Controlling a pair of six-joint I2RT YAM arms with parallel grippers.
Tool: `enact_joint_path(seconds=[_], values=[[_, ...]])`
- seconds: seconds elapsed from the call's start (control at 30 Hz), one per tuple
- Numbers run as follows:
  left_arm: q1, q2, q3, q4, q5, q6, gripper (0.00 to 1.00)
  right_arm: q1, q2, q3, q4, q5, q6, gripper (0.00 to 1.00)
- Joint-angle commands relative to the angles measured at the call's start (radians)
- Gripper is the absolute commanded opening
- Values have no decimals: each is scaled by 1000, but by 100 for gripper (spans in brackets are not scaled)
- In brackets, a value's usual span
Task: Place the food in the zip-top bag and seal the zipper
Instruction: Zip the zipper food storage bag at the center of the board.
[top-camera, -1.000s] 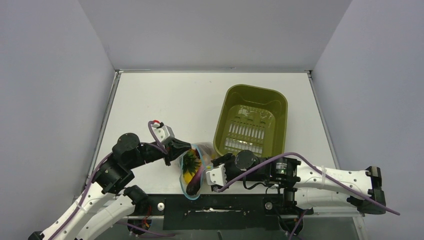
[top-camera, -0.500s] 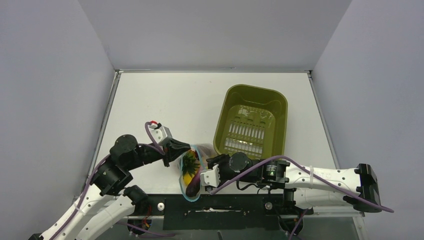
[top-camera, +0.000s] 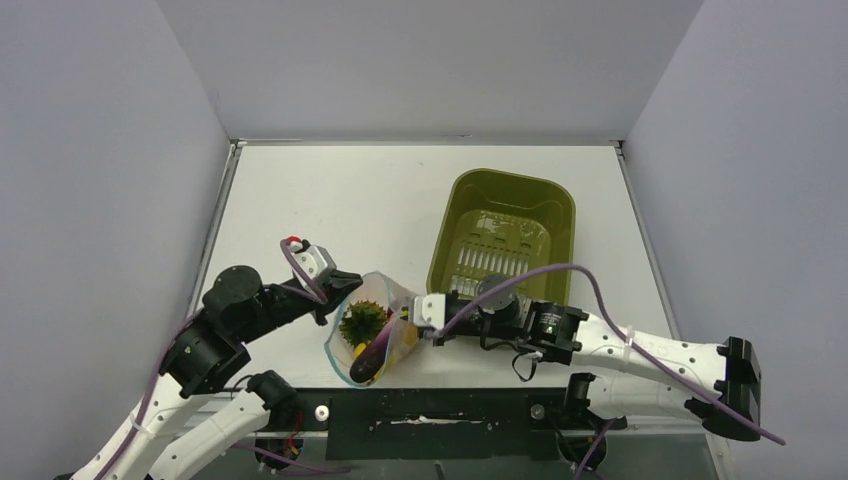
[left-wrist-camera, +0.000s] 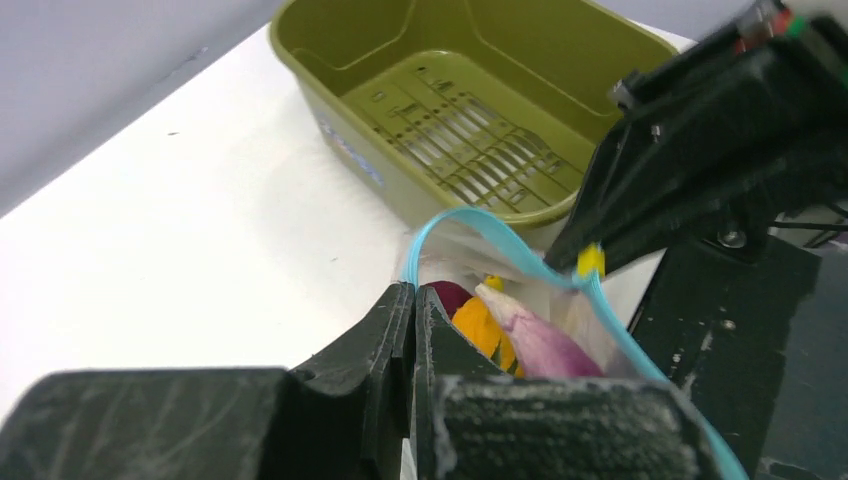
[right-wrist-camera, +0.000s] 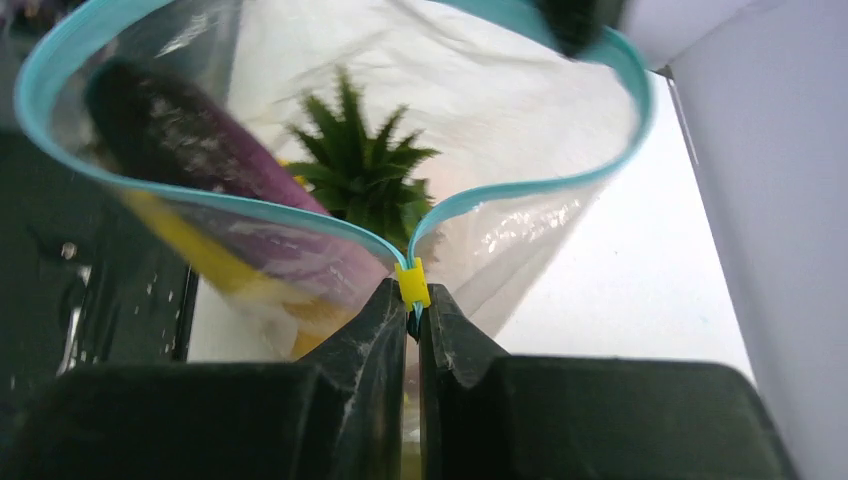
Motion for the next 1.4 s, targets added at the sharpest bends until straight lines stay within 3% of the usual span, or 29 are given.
enact_joint_path(seconds=[0.0,0.1,0.23,0.33,0.47,0.6,0.77,1.07,1.27,1.37], values=[[-6,-14,81,-64,-146,67,0,-155,-31,14,230,-180,316,0],[-6,21,159,-68,-259,44,7,-178,-21,11,250,-147,425,0],[-6,86,287,-94,-321,86,28,-220,30,40,285,-156,569,0],[-6,100,331,-85,-251,119,35,-222,61,81,282,-147,610,0],[-6,86,328,-46,-45,119,42,-222,91,143,245,-157,646,0],[-6,79,266,10,149,79,45,-223,116,188,172,-142,660,0],[-6,118,200,73,268,55,51,-223,112,221,136,-103,684,0],[-6,218,184,35,336,213,53,-225,123,284,-3,-222,463,0],[-7,275,183,-4,356,260,53,-227,110,308,-48,-243,416,0],[-6,280,175,3,334,266,46,-232,94,298,-47,-265,398,0]])
